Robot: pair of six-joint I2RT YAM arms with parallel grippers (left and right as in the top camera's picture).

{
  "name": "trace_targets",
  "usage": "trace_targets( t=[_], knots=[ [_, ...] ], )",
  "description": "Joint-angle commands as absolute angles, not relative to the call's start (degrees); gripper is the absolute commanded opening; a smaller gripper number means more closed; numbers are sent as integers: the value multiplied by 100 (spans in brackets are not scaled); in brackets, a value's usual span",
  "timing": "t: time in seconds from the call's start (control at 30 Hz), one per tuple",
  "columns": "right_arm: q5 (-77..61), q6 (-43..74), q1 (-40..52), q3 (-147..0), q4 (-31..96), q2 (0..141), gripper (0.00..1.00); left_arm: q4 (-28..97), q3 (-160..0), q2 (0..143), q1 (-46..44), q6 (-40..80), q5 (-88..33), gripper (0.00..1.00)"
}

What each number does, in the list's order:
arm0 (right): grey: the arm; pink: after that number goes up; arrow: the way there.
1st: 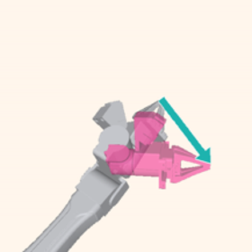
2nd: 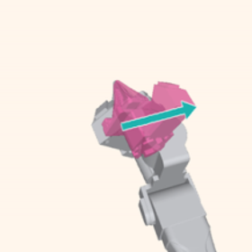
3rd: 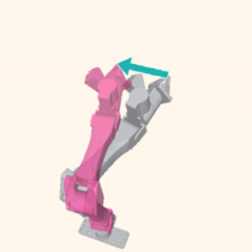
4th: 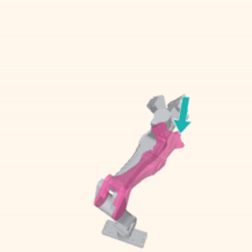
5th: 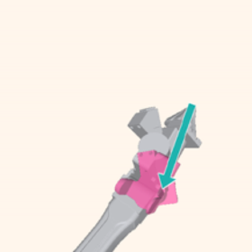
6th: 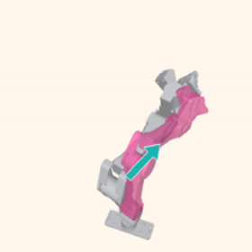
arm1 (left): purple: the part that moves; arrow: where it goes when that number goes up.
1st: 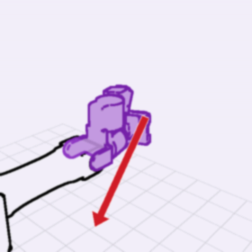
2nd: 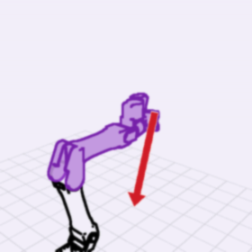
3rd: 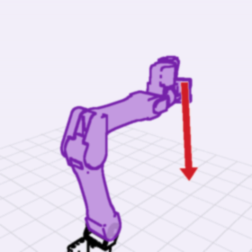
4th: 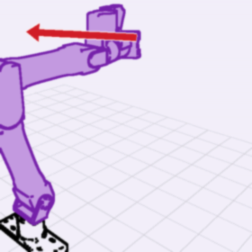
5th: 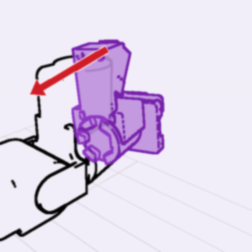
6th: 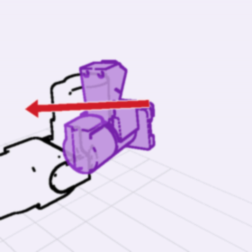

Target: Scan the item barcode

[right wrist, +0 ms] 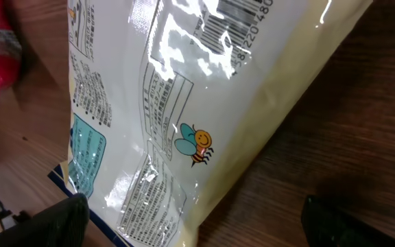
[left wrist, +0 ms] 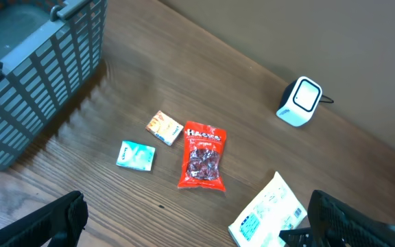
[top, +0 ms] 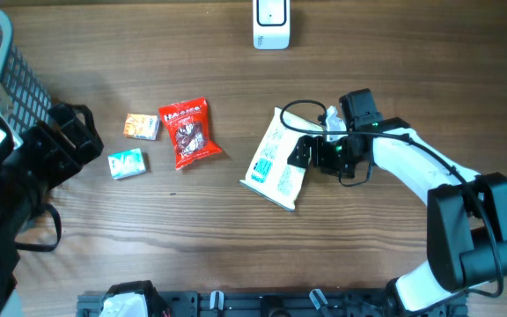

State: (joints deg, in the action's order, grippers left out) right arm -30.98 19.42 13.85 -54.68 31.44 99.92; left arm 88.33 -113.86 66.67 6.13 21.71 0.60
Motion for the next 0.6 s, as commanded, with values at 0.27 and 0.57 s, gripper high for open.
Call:
trace_targets(
  t=[0.27,0.57],
  knots=[
    [-3312,2558,1002,-5463,2956,10040,100,8820,-11428,6648,639,2163,115,100],
    [-3306,2550,1004,-5463,3028,10040,100,8851,-11428,6648,639,2193,-281,100]
  ],
)
